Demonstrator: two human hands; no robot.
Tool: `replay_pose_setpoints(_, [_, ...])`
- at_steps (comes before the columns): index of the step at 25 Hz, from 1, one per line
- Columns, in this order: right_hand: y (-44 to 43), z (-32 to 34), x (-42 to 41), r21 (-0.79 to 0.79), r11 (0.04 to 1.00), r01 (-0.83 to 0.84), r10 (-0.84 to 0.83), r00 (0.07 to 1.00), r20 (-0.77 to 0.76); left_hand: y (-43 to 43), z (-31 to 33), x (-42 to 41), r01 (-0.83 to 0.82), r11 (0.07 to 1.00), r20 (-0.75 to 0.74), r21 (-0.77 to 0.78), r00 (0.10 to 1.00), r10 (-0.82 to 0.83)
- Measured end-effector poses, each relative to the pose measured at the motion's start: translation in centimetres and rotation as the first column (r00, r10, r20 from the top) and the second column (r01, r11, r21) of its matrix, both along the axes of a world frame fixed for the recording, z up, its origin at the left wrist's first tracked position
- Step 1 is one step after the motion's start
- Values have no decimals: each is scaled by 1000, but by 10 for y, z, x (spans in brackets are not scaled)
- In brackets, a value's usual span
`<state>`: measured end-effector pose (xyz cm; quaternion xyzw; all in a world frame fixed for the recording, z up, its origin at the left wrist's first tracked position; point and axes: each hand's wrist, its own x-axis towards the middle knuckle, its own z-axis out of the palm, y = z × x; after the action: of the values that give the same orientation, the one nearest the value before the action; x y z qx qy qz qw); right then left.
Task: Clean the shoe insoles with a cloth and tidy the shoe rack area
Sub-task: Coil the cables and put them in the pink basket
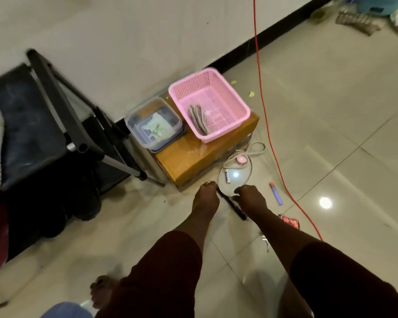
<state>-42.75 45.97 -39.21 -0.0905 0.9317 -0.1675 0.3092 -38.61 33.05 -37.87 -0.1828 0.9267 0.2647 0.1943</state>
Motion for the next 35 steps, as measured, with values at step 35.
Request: replay_pose_setpoints(35, [51, 249, 251, -237, 966, -108, 62, 979, -193, -60, 303, 180, -588, -179, 489, 788, 423, 763])
